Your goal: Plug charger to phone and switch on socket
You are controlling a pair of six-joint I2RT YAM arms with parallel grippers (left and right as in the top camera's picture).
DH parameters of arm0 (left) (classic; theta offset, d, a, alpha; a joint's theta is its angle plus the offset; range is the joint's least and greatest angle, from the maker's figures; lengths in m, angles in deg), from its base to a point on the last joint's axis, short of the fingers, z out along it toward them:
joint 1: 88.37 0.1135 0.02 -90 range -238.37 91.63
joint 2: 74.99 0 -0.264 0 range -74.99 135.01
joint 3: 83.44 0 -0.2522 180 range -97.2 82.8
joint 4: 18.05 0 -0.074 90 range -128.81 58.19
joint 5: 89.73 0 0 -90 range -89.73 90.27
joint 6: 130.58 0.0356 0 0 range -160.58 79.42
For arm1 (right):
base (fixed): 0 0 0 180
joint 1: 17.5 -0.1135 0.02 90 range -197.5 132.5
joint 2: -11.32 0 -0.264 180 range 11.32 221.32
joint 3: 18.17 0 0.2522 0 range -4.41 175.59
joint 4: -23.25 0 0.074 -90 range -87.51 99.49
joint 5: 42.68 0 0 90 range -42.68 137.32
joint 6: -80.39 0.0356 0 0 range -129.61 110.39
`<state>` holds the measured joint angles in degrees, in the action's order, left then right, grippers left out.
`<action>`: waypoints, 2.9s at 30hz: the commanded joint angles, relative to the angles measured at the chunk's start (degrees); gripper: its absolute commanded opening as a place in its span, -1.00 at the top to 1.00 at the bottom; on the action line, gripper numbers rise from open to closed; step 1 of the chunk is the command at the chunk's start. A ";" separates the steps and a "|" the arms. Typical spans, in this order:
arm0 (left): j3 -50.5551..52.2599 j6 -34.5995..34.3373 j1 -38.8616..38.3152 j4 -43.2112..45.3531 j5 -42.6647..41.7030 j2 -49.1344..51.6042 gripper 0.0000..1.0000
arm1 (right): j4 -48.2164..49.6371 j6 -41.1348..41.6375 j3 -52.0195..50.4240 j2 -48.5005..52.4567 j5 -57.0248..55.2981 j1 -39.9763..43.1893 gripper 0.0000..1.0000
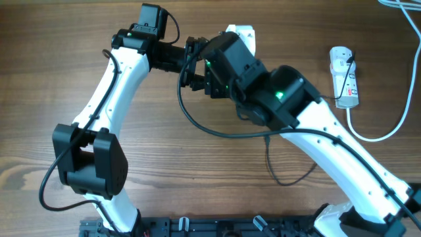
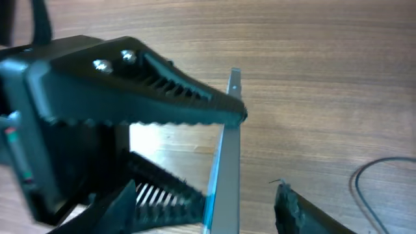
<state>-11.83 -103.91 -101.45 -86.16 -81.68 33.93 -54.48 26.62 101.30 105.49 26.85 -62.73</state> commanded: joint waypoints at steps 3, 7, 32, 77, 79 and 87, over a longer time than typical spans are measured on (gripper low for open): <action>-1.11 0.09 -0.31 0.28 -3.08 -1.68 -0.27 | 3.21 1.66 1.44 0.96 -3.50 -0.17 -0.26; -1.11 0.07 -0.31 3.23 -3.04 -1.68 -0.27 | 3.39 1.38 1.44 0.96 -3.48 -0.17 -0.15; -1.11 -0.13 -0.24 3.41 1.46 -1.68 -0.30 | 0.61 1.73 1.97 0.72 1.07 -0.20 0.27; -1.11 -0.17 -0.26 3.37 0.33 -1.68 -0.73 | 3.43 59.82 1.84 -3.85 -1.55 0.26 0.91; -1.11 -0.20 -0.26 3.34 -1.49 -1.68 -0.47 | 3.26 64.63 1.81 -3.85 -1.46 0.24 0.91; -1.11 -0.26 -0.26 3.17 -8.39 -1.68 -0.15 | 1.11 79.28 1.79 -3.65 -4.55 0.24 0.91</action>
<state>-12.01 -104.35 -101.56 -82.97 -87.19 33.85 -52.38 98.01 101.50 103.46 26.96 -62.69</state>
